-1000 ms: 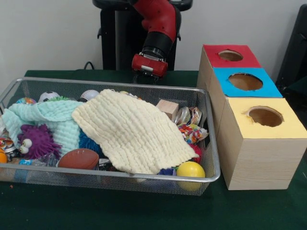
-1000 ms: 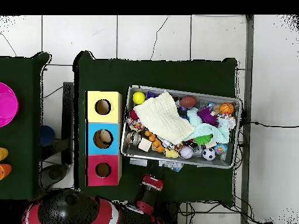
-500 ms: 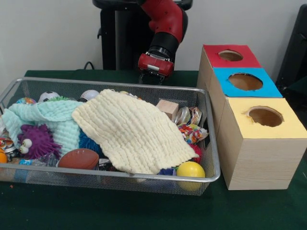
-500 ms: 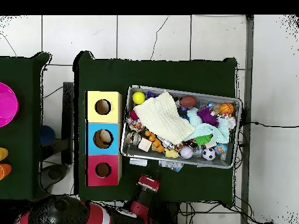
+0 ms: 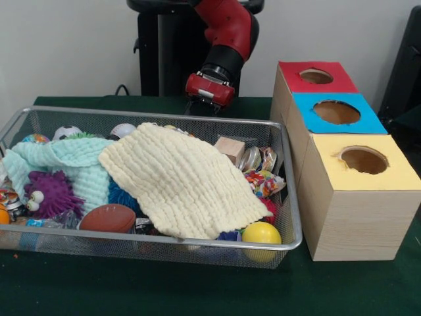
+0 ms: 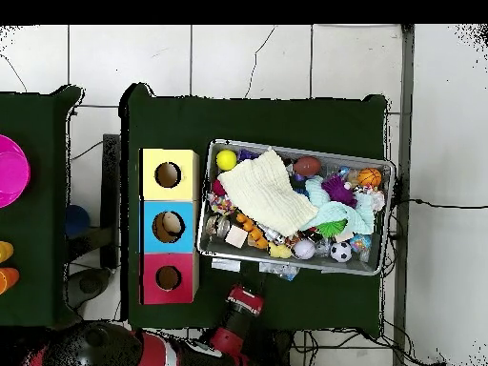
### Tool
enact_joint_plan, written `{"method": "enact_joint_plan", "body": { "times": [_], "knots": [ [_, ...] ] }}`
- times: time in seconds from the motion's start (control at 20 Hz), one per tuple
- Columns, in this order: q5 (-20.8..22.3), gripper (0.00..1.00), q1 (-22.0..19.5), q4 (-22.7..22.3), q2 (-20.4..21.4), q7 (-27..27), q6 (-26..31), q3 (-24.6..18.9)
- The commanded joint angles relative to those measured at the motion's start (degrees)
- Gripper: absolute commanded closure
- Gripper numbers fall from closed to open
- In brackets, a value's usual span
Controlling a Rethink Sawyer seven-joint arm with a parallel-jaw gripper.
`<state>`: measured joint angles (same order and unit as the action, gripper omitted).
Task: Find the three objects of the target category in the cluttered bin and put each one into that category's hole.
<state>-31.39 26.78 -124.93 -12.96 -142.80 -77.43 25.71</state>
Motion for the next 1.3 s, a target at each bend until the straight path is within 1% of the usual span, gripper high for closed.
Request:
{"method": "enact_joint_plan", "body": {
  "times": [0.05,0.2,0.4,0.7,0.85,1.0,1.15,1.3],
  "knots": [
    [-0.1,0.0,-1.2,0.9,-2.7,-4.2,12.1,-9.0],
    [-3.2,0.0,0.4,1.0,-3.1,-3.6,13.2,-9.1],
    [-4.3,0.0,1.5,1.5,-3.1,-3.3,15.4,-8.6],
    [-8.9,0.0,4.2,2.3,-4.3,-2.7,16.4,-8.3],
    [-11.5,0.0,5.3,3.0,-5.2,-1.5,17.5,-8.4],
    [-12.8,0.0,5.7,3.6,-5.6,-0.1,19.3,-8.3],
    [-11.8,0.0,5.0,4.0,-5.9,-0.2,20.0,-8.2],
    [-9.0,0.0,3.4,4.2,-6.0,-1.1,20.7,-7.7]
  ]
}}
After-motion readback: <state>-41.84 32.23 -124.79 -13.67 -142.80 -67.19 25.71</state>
